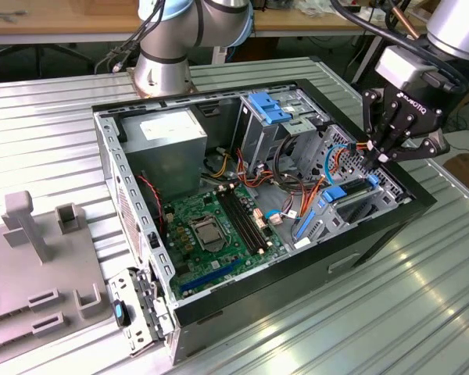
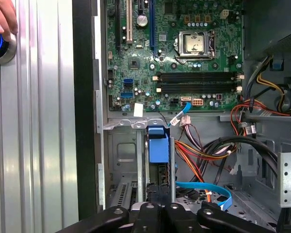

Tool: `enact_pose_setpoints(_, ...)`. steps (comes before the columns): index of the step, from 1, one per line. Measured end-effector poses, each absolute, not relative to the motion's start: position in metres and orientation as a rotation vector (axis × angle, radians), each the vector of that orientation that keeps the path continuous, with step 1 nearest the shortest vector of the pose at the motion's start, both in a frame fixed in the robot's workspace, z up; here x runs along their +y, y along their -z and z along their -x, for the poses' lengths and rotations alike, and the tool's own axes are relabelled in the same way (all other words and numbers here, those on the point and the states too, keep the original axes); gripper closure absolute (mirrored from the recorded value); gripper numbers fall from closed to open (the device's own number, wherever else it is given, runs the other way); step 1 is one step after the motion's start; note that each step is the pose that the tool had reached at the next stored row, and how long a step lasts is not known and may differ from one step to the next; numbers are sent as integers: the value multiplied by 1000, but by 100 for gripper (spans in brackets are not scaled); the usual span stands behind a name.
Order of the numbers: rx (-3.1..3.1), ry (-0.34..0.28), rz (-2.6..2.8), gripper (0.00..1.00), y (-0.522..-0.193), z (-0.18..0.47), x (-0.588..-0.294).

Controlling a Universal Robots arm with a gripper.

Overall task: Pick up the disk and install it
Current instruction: 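Insert the disk into the insertion slot, then insert the first disk wire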

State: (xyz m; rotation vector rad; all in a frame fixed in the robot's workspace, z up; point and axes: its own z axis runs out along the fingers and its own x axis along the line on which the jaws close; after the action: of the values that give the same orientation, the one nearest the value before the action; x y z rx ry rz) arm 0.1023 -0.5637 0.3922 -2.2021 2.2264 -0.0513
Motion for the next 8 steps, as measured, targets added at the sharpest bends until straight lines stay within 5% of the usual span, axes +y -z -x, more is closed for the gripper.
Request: enact_pose_setpoints(8, 2226, 51, 2202, 89, -392, -103, -564)
